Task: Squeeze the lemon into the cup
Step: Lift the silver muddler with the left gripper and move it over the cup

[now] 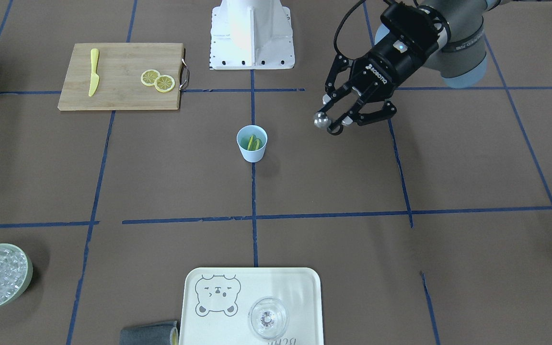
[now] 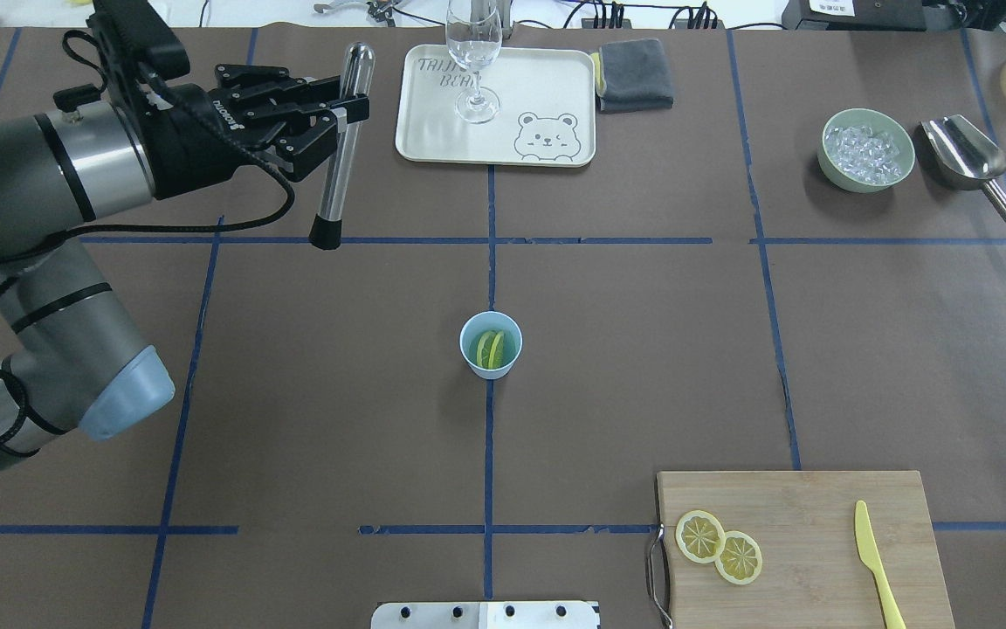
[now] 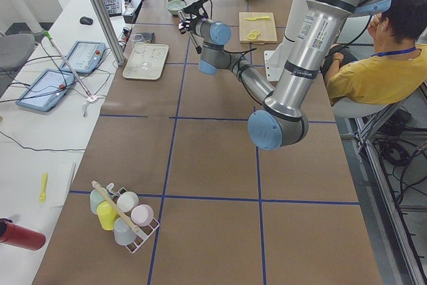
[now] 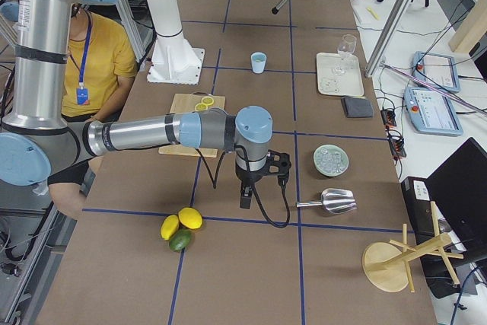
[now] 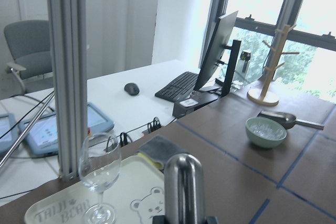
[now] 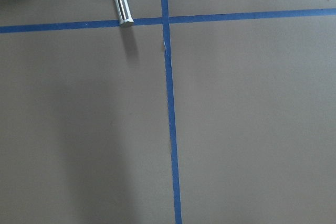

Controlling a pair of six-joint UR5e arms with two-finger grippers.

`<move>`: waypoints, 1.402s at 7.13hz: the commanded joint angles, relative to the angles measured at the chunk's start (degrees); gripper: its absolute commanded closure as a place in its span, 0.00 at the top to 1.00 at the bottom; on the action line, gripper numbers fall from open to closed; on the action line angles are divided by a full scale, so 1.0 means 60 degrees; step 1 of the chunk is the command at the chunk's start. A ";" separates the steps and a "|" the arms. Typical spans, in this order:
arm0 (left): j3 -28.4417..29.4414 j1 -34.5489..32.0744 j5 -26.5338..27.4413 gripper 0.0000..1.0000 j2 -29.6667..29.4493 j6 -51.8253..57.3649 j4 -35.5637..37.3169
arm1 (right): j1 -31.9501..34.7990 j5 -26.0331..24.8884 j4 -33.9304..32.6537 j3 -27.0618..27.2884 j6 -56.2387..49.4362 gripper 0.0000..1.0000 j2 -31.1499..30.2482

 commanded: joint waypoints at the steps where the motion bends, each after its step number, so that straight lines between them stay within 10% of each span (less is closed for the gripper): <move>1: 0.0171 0.0224 0.0027 0.00 -0.0197 0.0150 -0.1192 | 0.0005 -0.0015 0.0000 -0.0025 0.0015 1.00 0.0006; 10: 0.2527 0.2842 0.2702 0.00 -0.2303 0.2788 -0.2555 | 0.0108 -0.0030 0.0000 -0.0099 0.0044 1.00 0.0006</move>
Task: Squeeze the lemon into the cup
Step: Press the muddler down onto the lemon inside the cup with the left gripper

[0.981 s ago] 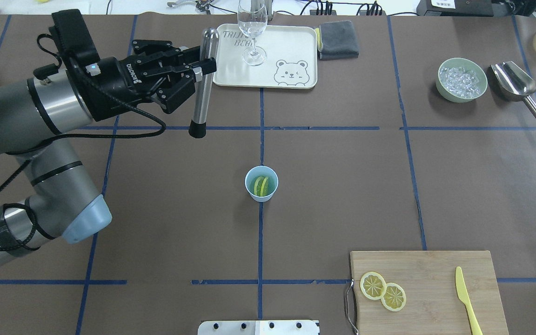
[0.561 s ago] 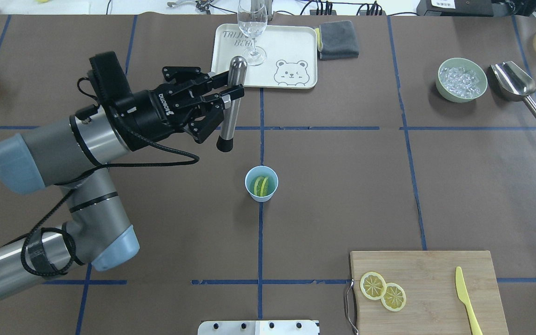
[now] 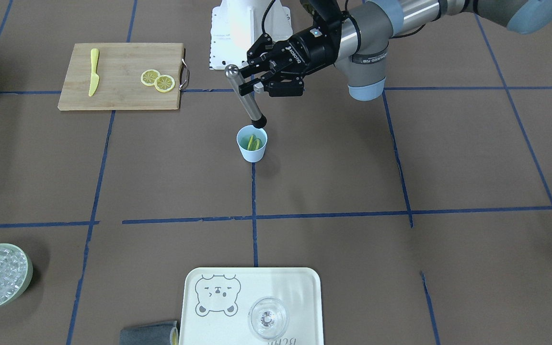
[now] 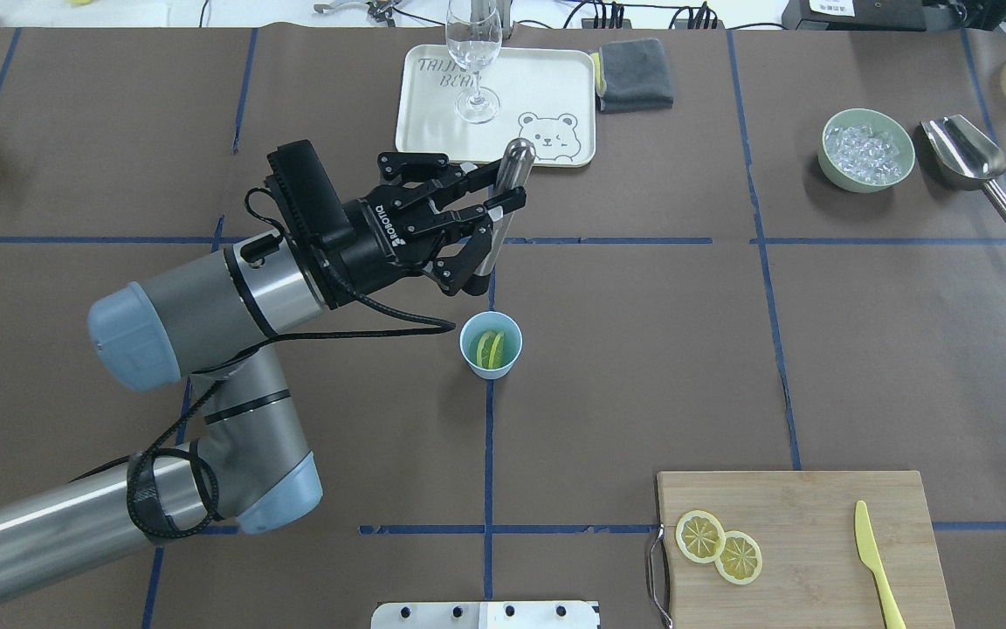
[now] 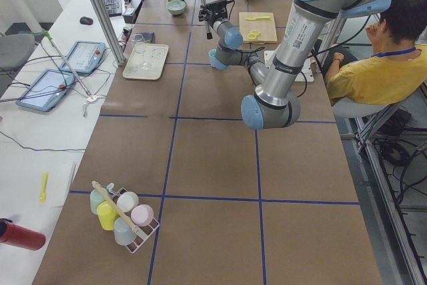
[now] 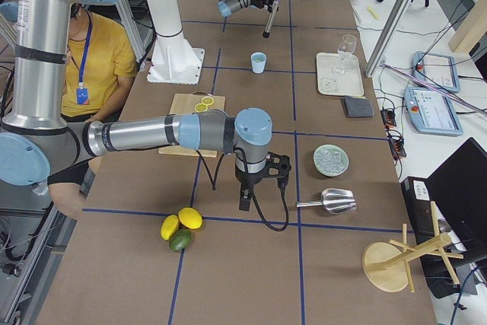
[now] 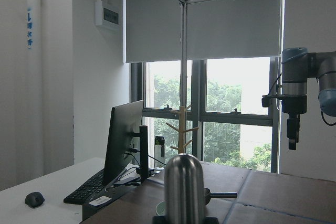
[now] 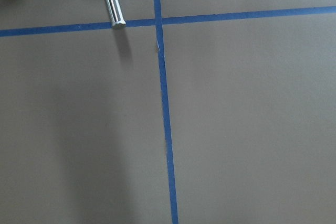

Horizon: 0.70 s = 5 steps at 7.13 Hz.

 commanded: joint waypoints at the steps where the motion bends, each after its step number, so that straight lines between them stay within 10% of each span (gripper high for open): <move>1: 0.0639 0.0448 0.0683 0.00 -0.0631 0.0027 0.0002 | 0.0000 0.0000 0.0000 -0.0018 0.0015 1.00 0.0014; 5: 0.0729 0.0815 0.0919 0.00 -0.0399 0.0510 -0.0057 | 0.0014 0.0000 0.0000 -0.0033 0.0001 1.00 0.0000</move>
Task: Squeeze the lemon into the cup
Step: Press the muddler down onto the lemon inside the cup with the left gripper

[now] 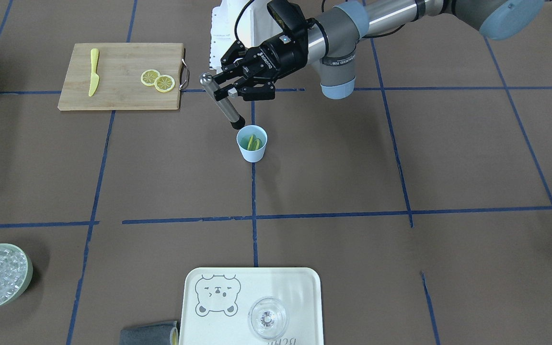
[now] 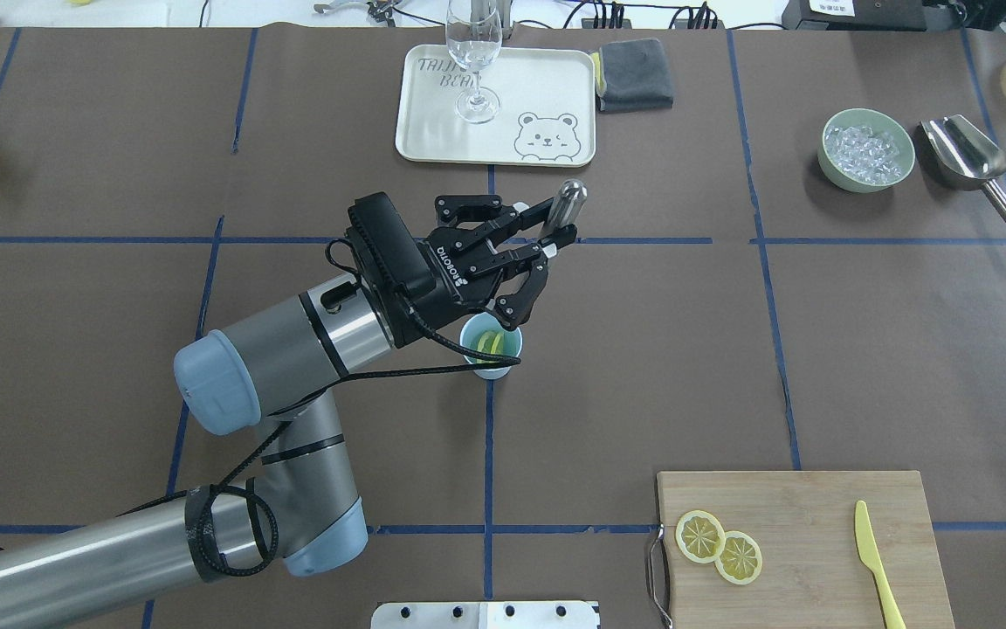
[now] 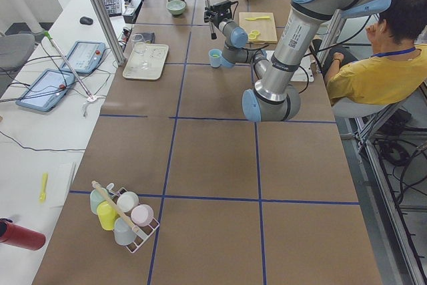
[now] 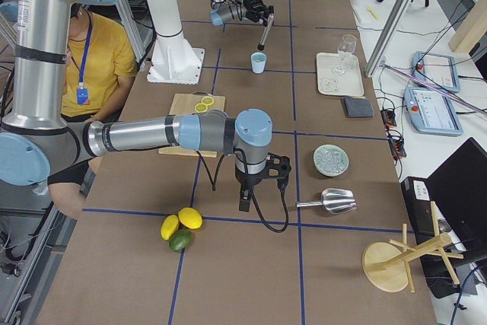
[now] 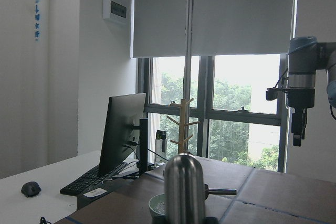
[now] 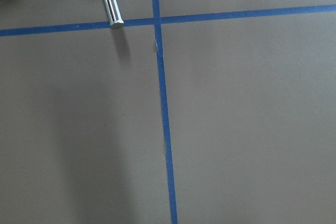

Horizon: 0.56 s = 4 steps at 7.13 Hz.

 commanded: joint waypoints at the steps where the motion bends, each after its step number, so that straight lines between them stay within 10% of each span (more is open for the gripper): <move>1: 0.0370 0.0068 0.0081 0.00 0.0180 0.0439 -0.0442 | 0.0004 0.0000 0.0000 -0.0001 -0.0002 1.00 -0.0002; 4: 0.0886 0.0448 0.0534 0.00 0.0180 0.0486 -0.1208 | 0.0004 0.0000 0.0000 -0.0059 -0.0002 1.00 -0.0017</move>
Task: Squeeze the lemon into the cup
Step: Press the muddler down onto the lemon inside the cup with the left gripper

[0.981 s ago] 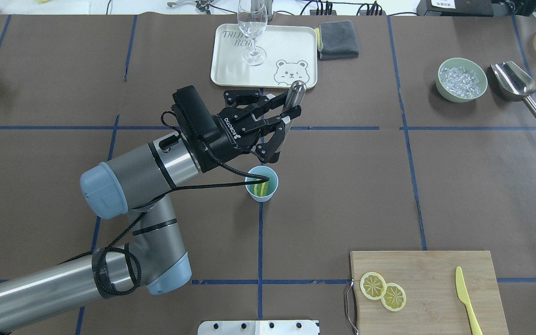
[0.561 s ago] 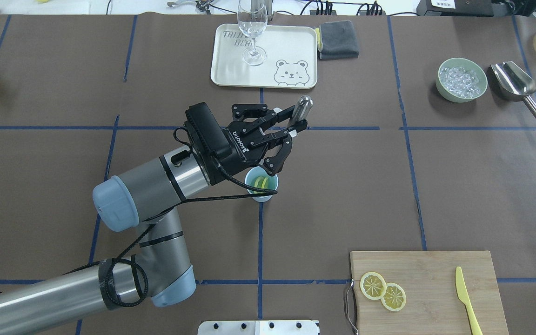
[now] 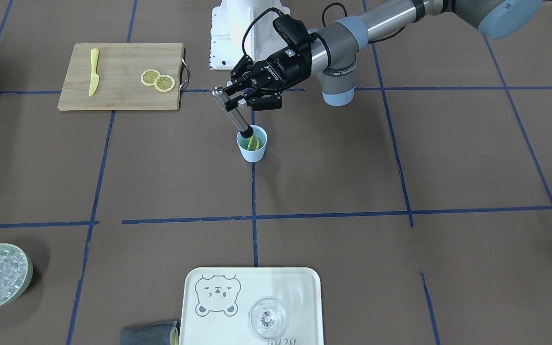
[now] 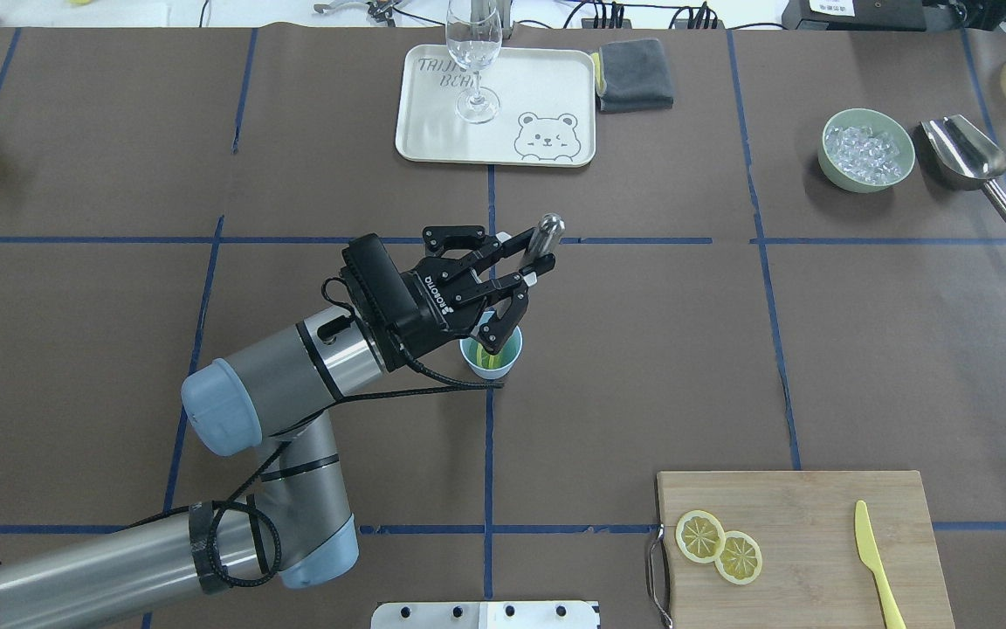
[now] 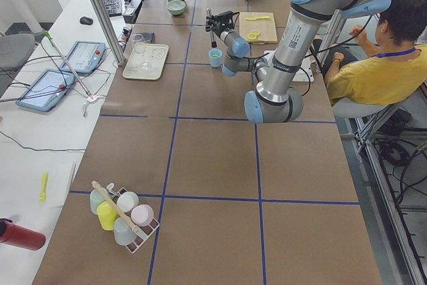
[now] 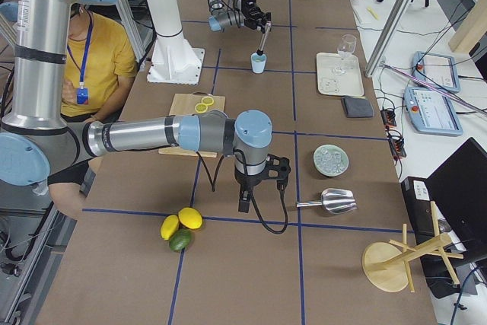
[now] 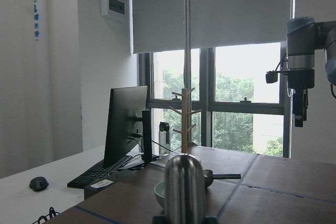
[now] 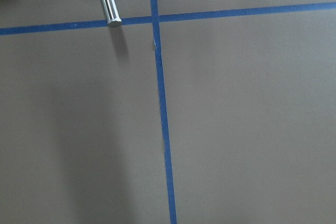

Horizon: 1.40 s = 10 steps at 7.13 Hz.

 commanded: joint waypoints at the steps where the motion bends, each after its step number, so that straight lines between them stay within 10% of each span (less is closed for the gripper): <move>1: 0.0105 0.0129 0.0181 0.00 0.0023 0.0033 -0.0117 | 0.0000 0.0000 0.0000 -0.0031 0.0000 1.00 -0.0002; 10: 0.0925 0.0539 0.0738 0.00 0.0155 0.0048 -0.0131 | 0.0000 0.0000 0.0000 -0.0104 0.0000 1.00 0.0012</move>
